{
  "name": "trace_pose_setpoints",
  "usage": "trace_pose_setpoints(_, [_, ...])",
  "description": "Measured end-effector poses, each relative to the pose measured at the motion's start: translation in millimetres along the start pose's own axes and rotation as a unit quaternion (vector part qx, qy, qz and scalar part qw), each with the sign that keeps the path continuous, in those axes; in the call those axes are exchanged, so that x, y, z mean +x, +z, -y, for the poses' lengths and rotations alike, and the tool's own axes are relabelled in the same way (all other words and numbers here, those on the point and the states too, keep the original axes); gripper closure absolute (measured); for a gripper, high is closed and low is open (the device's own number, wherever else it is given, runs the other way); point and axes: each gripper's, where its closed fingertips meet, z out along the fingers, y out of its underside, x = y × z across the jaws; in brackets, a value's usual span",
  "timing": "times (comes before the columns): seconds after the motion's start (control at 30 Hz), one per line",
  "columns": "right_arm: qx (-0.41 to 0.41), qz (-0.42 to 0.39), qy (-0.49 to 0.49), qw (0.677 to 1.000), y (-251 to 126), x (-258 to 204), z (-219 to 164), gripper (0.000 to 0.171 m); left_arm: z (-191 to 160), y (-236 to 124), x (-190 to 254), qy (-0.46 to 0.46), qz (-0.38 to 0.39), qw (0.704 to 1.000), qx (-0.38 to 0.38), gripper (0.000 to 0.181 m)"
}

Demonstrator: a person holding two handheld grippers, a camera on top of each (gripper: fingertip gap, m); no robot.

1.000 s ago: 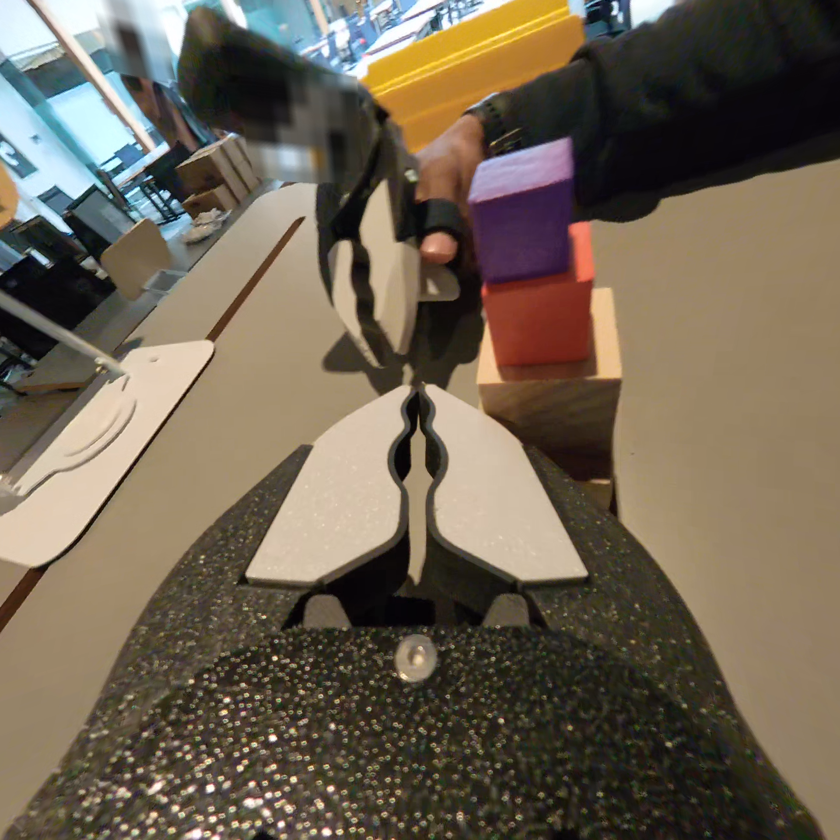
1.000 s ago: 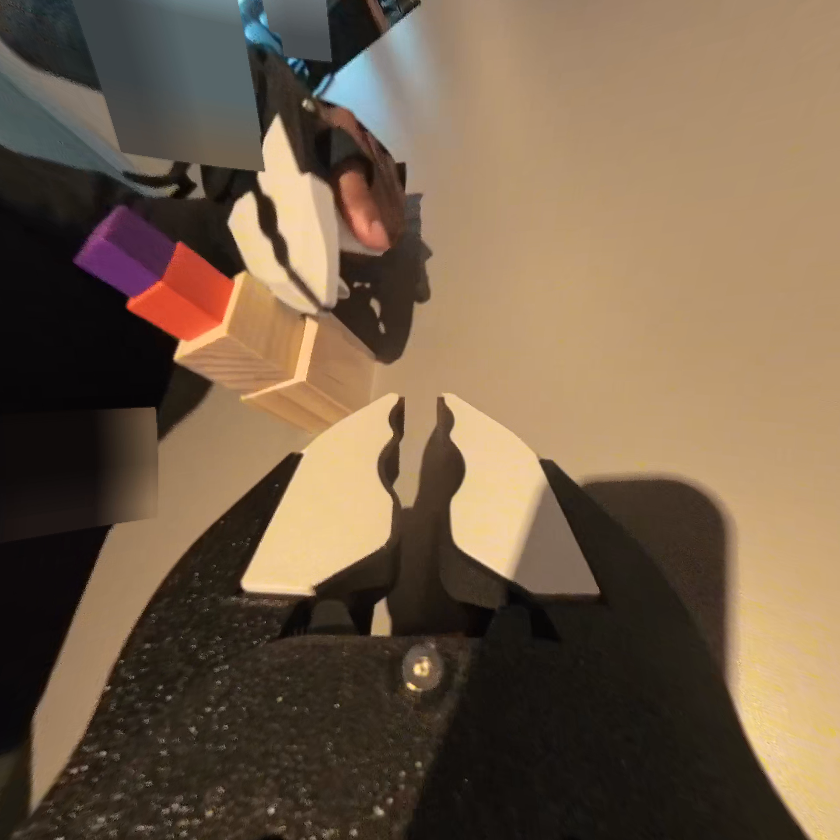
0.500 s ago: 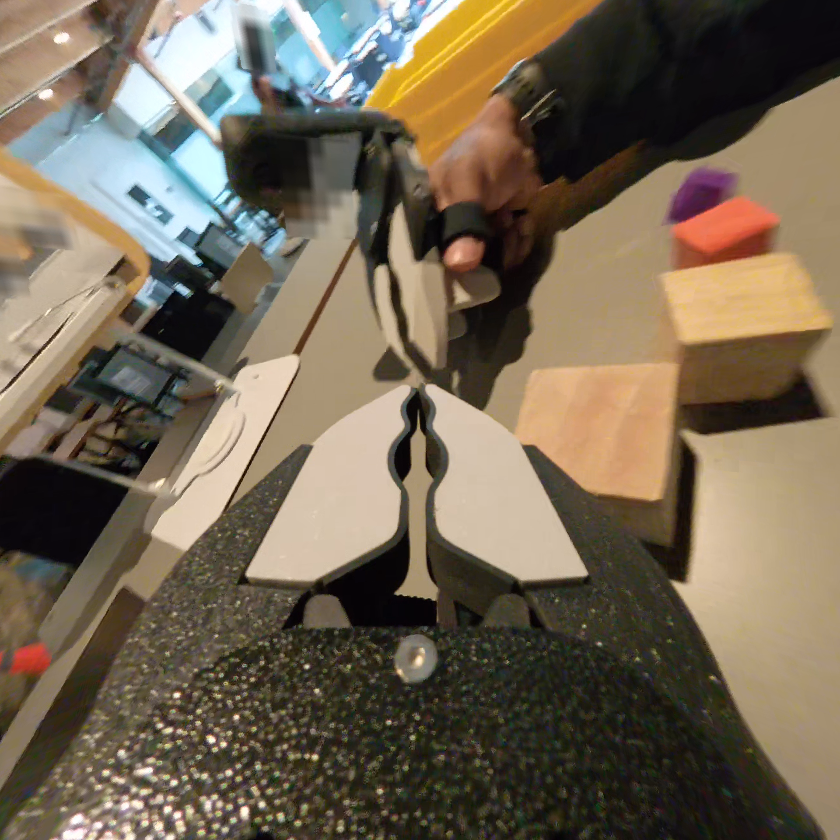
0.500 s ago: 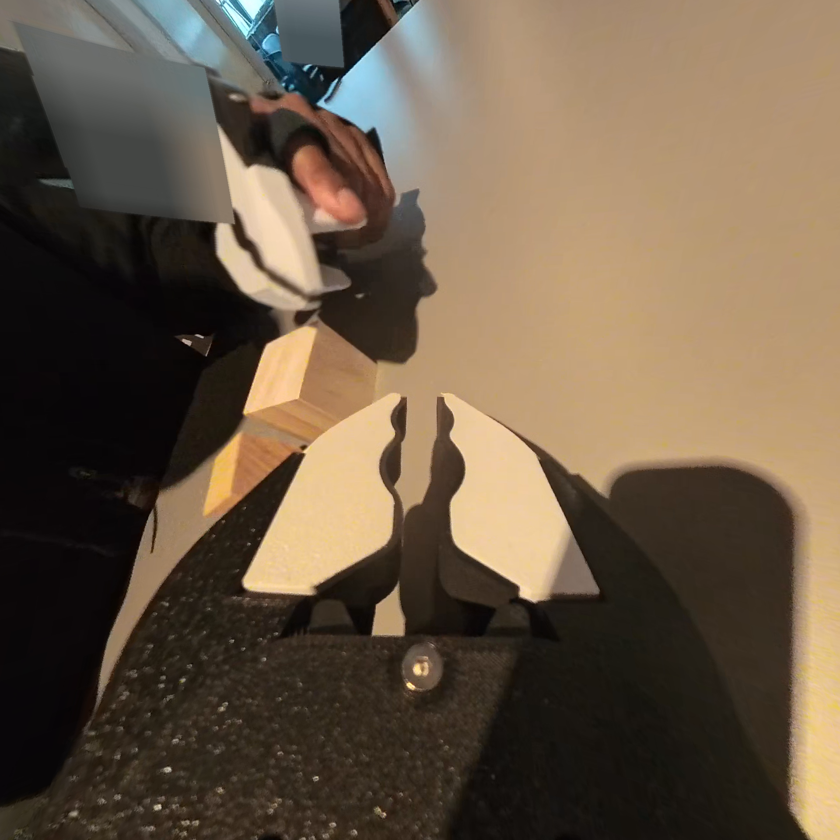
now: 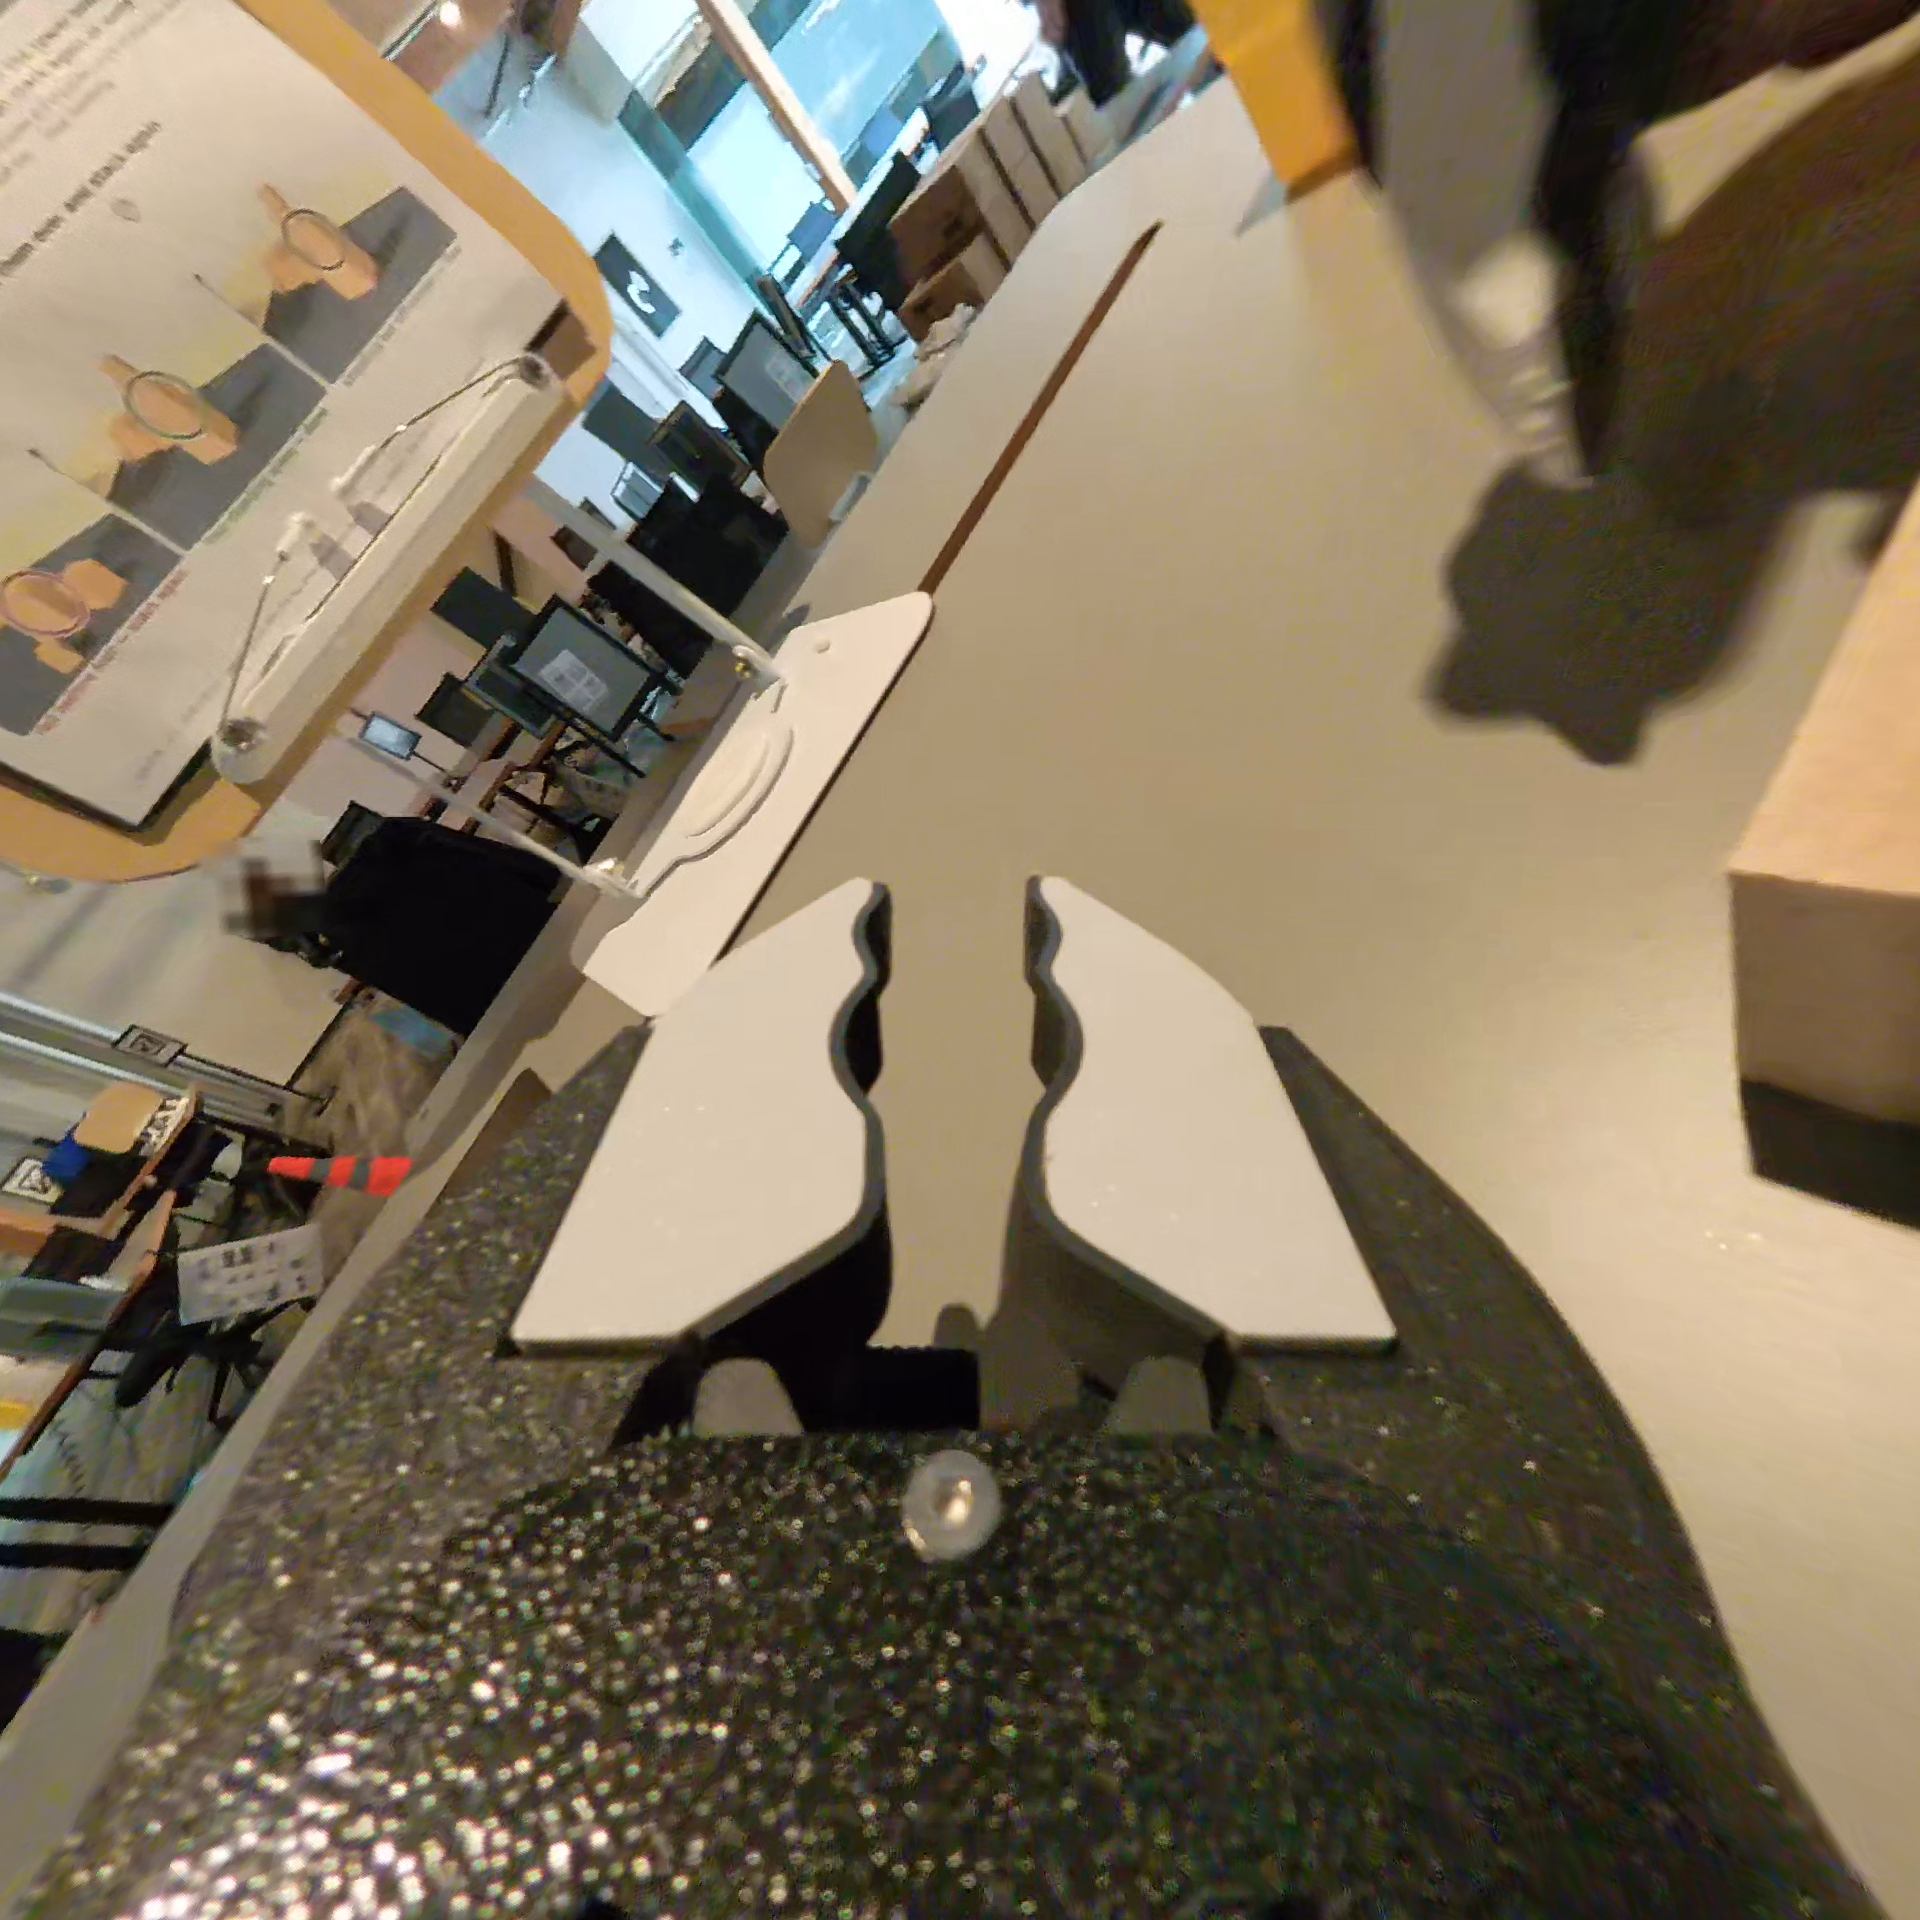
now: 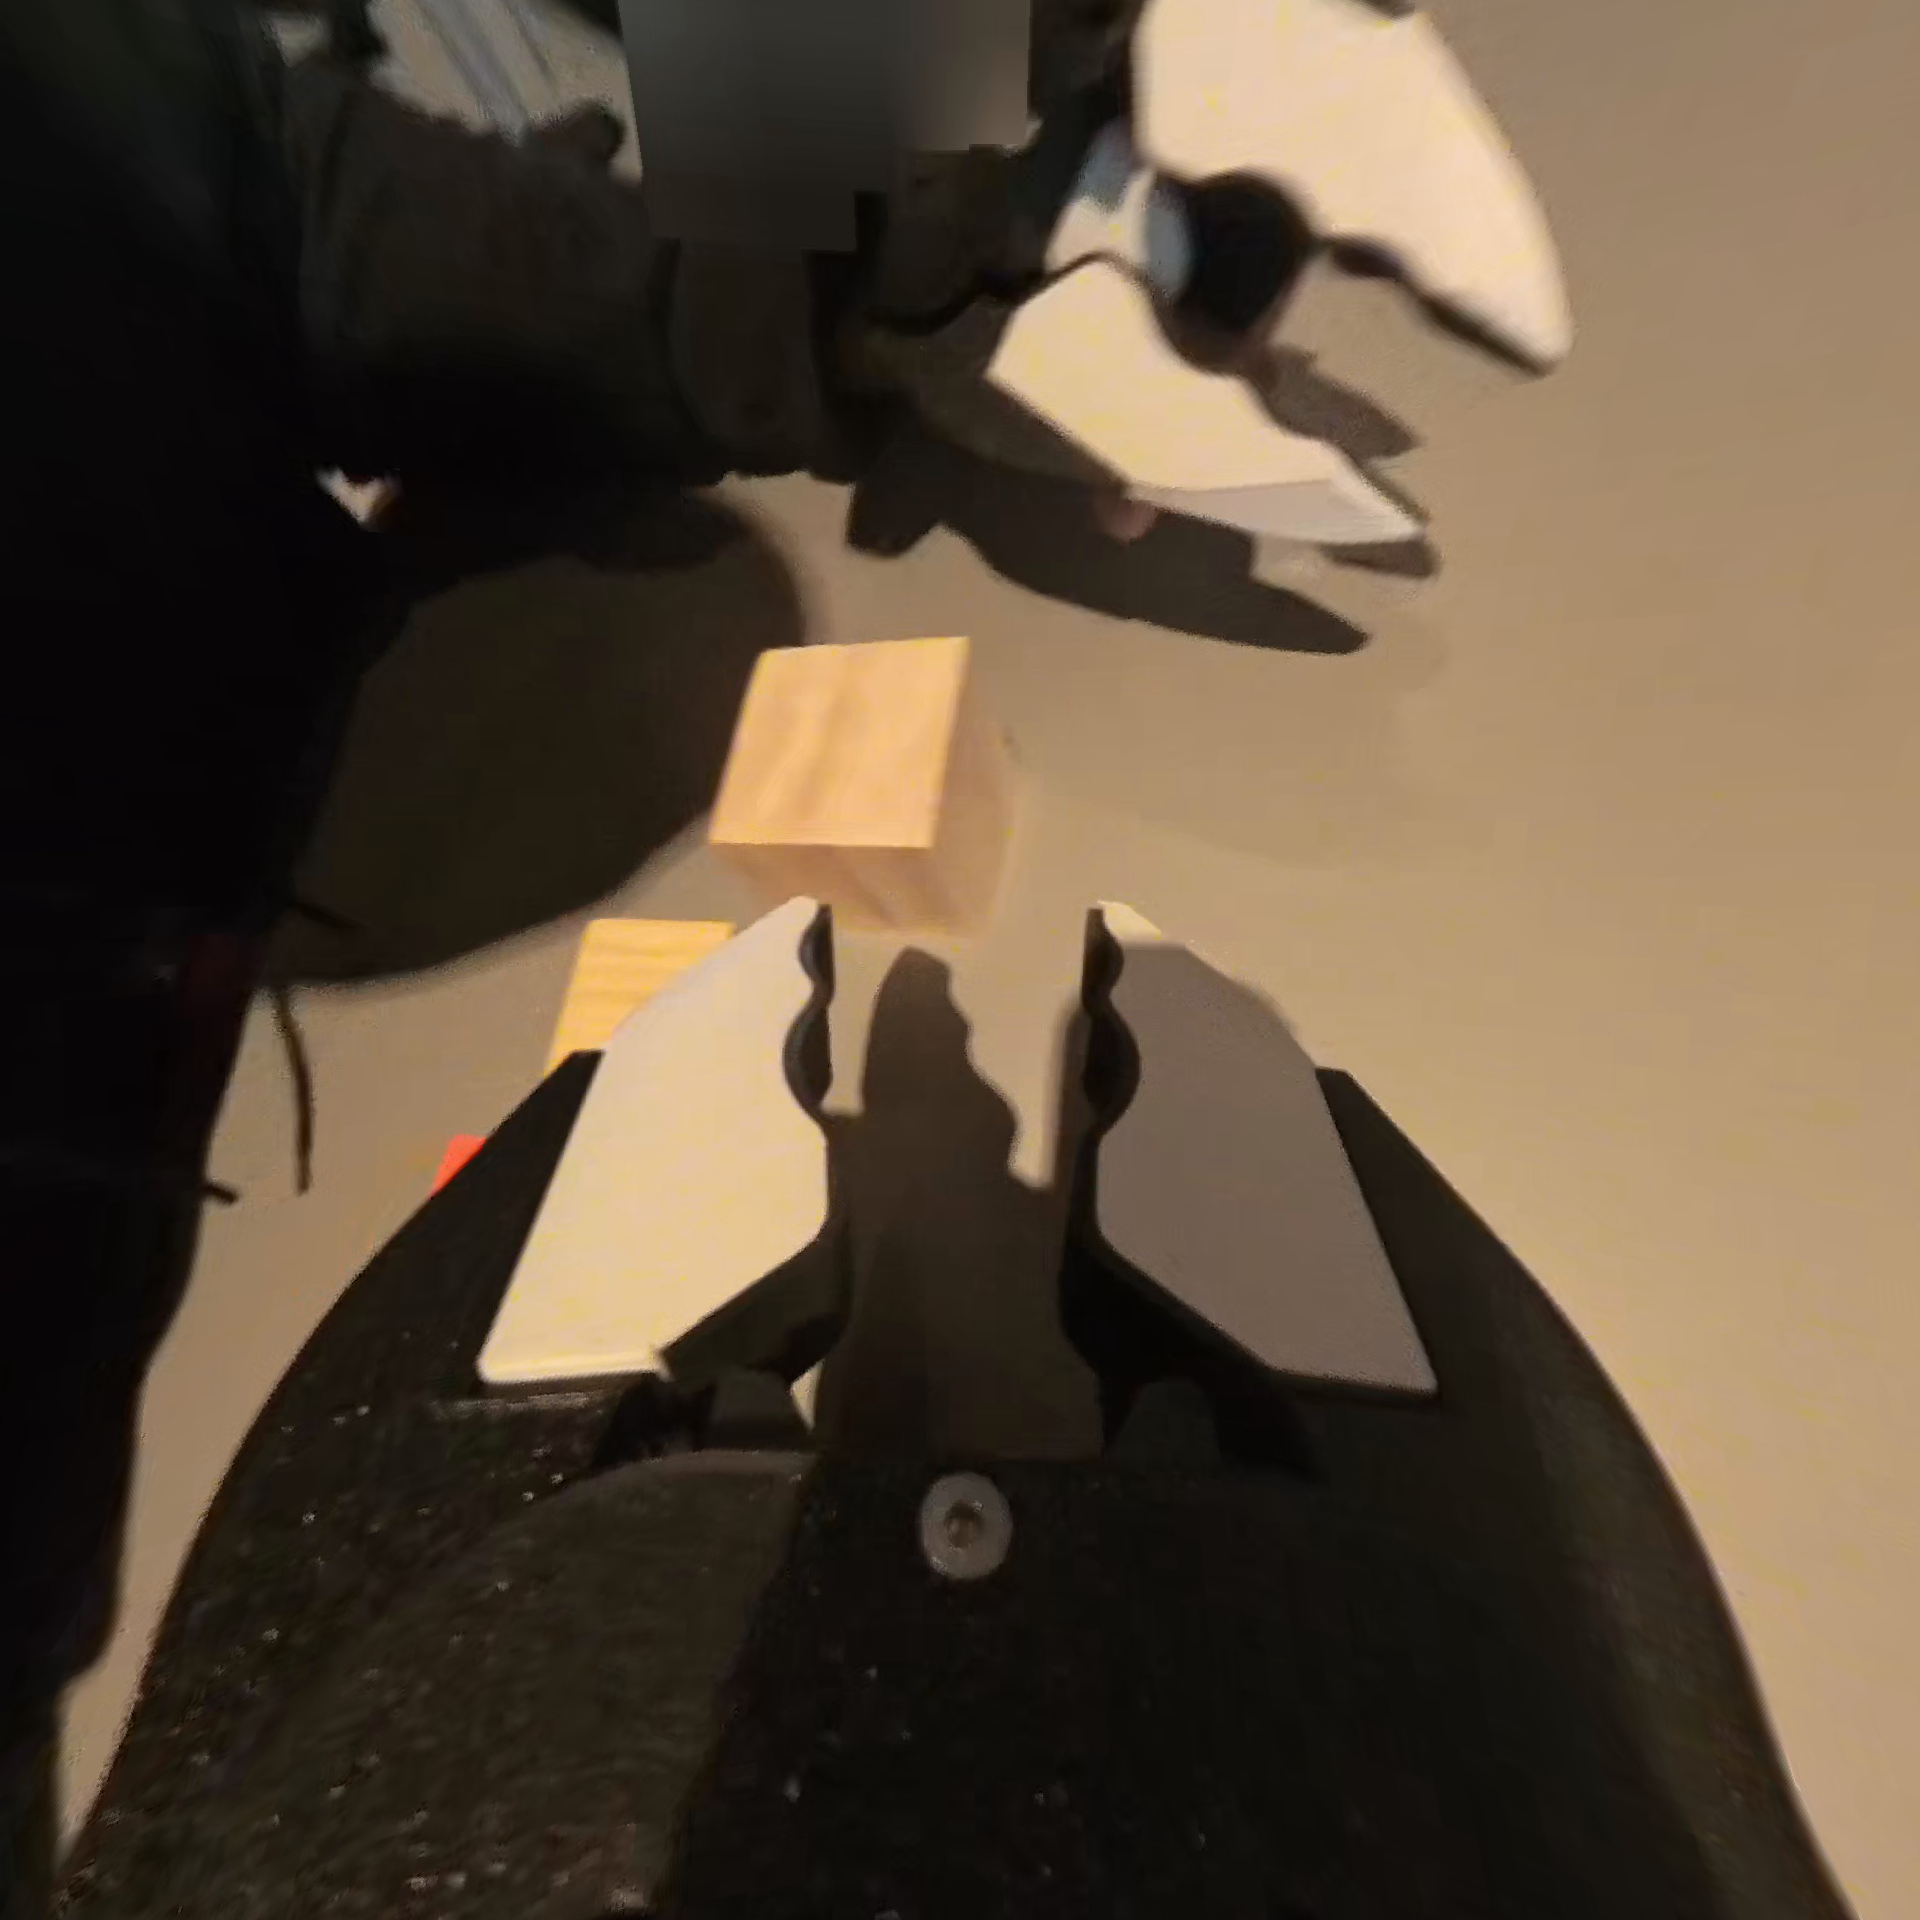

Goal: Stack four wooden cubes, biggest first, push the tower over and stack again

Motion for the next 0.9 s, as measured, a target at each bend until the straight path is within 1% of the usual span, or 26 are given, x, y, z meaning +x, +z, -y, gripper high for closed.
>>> trace_pose_setpoints(0.1, [-0.072,-0.011,-0.051,0.996,-3.9,-34.7,3.9,0.117,1.0,-2.0,-12.5,-0.032,0.02,0.999,0.012,0.155])
trace_pose_setpoints(0.17, [-0.13,-0.015,-0.077,0.988,-3.0,-55.3,-2.9,0.113,-0.4,-1.8,-19.0,-0.044,0.028,0.999,0.014,0.155])
trace_pose_setpoints(0.3, [-0.222,-0.032,-0.091,0.97,5.7,-75.1,-24.3,0.104,-2.2,-0.9,-23.4,-0.051,0.034,0.998,0.013,0.155])
trace_pose_setpoints(0.37, [-0.248,-0.039,-0.088,0.964,12.4,-77.8,-32.3,0.102,-2.8,-0.4,-22.4,-0.047,0.034,0.998,0.01,0.155])
trace_pose_setpoints(0.43, [-0.268,-0.05,-0.08,0.959,22.2,-77.2,-39.1,0.105,-3.3,0.5,-21.4,-0.043,0.033,0.999,0.007,0.155])
trace_pose_setpoints(0.5, [-0.293,-0.071,-0.074,0.951,30.8,-69.6,-48.5,0.121,-4.6,1.9,-20.7,-0.039,0.033,0.999,0.001,0.155])
trace_pose_setpoints(0.53, [-0.304,-0.075,-0.069,0.947,33.2,-66.3,-52.9,0.126,-5.3,2.5,-20.6,-0.037,0.033,0.999,-0.002,0.155])
trace_pose_setpoints(0.6, [-0.312,-0.062,-0.06,0.946,32.1,-67.1,-55.0,0.126,-6.6,3.8,-20.0,-0.033,0.034,0.999,-0.008,0.155])
trace_pose_setpoints(0.67, [-0.323,-0.051,-0.063,0.943,22.3,-68.7,-55.1,0.126,-8.0,5.3,-19.1,-0.027,0.034,0.999,-0.015,0.155])
trace_pose_setpoints(0.7, [-0.32,-0.059,-0.064,0.943,14.7,-66.5,-50.3,0.126,-9.3,6.4,-18.8,-0.025,0.035,0.999,-0.021,0.155])
trace_pose_setpoints(0.83, [-0.263,-0.116,-0.061,0.956,-13.4,-54.8,-6.1,0.126,-13.9,10.3,-16.6,-0.01,0.035,0.999,-0.04,0.155])
trace_pose_setpoints(0.9, [-0.234,-0.14,-0.066,0.96,-14.7,-51.8,18.8,0.126,-15.3,11.4,-16.6,-0.009,0.036,0.998,-0.047,0.155])
